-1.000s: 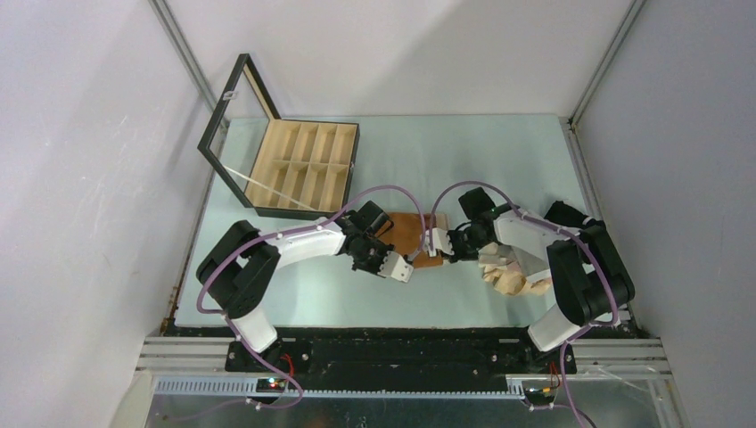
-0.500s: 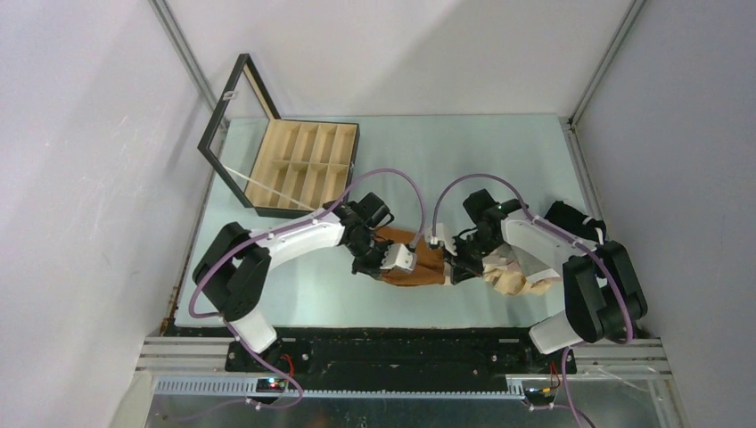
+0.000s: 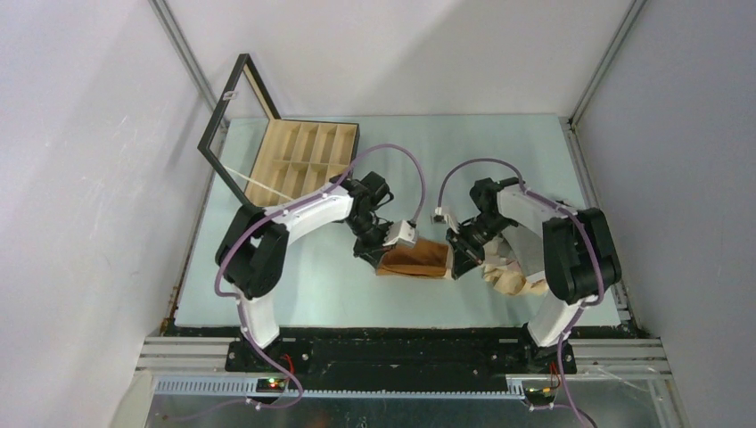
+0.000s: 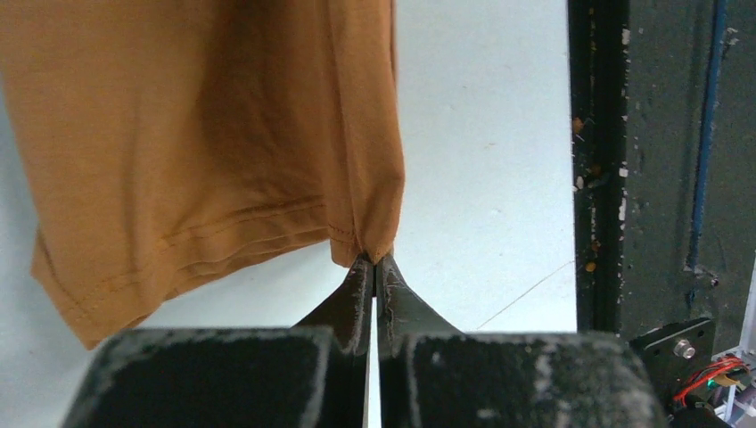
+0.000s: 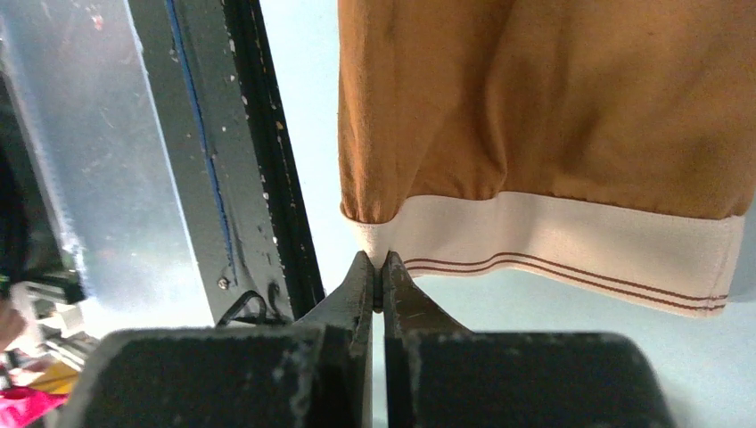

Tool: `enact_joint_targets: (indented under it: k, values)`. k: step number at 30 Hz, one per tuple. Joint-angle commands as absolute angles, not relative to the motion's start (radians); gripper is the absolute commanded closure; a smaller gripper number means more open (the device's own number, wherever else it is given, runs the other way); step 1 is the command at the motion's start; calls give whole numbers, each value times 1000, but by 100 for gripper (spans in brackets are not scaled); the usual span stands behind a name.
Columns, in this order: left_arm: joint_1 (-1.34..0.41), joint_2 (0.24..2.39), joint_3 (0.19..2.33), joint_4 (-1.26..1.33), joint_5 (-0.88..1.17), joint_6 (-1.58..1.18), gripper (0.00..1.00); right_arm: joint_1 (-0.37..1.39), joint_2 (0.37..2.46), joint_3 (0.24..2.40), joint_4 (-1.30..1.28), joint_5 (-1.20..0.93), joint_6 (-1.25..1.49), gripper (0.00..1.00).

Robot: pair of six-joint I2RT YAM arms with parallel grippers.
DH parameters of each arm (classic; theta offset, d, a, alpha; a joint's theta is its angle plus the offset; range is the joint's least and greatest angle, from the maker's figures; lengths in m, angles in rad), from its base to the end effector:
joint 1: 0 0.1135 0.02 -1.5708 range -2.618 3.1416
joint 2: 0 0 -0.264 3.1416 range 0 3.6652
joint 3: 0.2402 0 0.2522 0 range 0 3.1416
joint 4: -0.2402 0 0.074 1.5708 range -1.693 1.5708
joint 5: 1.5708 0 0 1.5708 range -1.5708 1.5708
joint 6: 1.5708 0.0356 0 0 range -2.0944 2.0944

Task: Roll the underwear
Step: Fold the underwear at the center of the board.

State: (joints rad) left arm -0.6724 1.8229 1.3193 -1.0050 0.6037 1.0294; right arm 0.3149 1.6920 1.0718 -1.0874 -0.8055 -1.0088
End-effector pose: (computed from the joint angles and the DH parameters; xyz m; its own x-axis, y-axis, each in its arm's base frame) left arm 0.2501 -0.2250 0.2004 0.0607 0.8535 -0.5176 0.9476 -0.2122 -0.2387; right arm 0.2513 0.1089 0.1843 -0.3995 -0.7467 -0.5319 -0.8616 0.1076 0.4961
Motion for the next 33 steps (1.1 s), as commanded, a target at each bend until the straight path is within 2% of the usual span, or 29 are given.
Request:
enact_joint_targets:
  k: [1,20,33]
  values:
    - [-633,1873,1414,-1047,631,994,100,281,1759,1166,-1189,-872,-972,100]
    - [-554,2092,1752,-1049,514,864,100,121,2185,1594,-1363,-950,-732,100]
    - [-531,2171,1862,-955,409,728,100,112,2262,1651,-1359,-930,-676,100]
